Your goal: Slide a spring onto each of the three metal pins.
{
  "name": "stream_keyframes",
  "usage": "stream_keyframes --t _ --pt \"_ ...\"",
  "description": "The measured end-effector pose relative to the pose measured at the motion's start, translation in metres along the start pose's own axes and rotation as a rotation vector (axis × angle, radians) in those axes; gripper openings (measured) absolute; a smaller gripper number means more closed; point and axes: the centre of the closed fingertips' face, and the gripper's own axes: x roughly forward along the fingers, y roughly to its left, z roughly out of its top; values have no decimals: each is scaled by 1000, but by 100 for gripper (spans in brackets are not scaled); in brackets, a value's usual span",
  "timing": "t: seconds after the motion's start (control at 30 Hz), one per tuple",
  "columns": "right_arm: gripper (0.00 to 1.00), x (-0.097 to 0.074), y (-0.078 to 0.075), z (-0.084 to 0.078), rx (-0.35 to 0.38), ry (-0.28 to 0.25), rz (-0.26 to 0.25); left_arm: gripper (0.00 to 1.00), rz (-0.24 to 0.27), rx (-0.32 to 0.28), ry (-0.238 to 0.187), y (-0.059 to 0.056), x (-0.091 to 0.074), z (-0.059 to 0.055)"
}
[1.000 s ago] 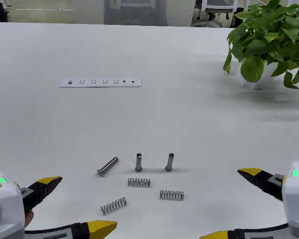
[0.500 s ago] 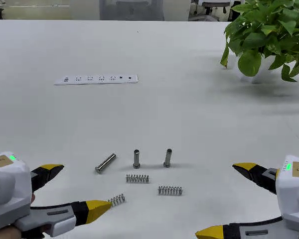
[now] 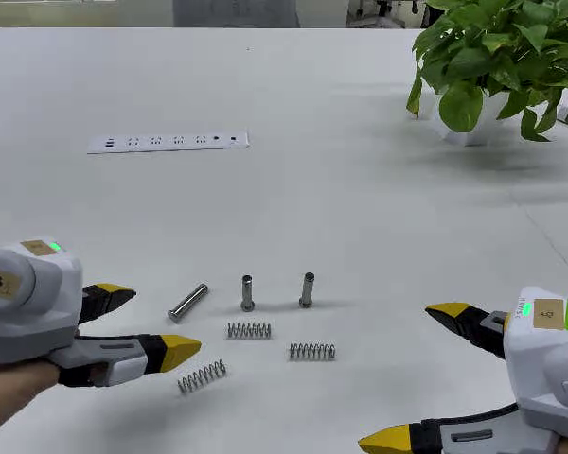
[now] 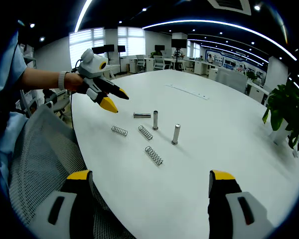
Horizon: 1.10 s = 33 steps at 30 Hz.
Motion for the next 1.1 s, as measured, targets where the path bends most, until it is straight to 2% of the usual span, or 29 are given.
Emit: stream_keyframes --t 0.17,0.3,0.37,0.5,0.63,0.8,0.83,0.9,0.93,1.1 --pt "98 0 0 -1 1 1 -2 62 -5 4 25 7 9 5" --pt "97 -1 -1 -2 4 4 -5 54 -2 8 45 21 16 11" --pt "97 -1 0 -3 6 6 -4 52 -7 6 54 18 18 11" --pt "97 -2 0 -5 8 11 -7 45 -18 7 72 27 26 15" --pt "97 -2 1 -6 10 13 -8 40 -29 18 108 26 34 14" --pt "97 -2 1 -7 19 15 -8 24 -46 17 137 34 45 13" --pt "97 -2 0 -7 17 17 -8 23 -45 16 148 37 49 12" --pt "97 -2 0 -7 17 18 -7 24 -47 18 168 36 51 11" --pt "97 -2 0 -7 18 17 -8 24 -53 22 196 36 54 8" --pt "97 -2 0 -7 17 19 -10 23 -57 30 225 38 64 6"
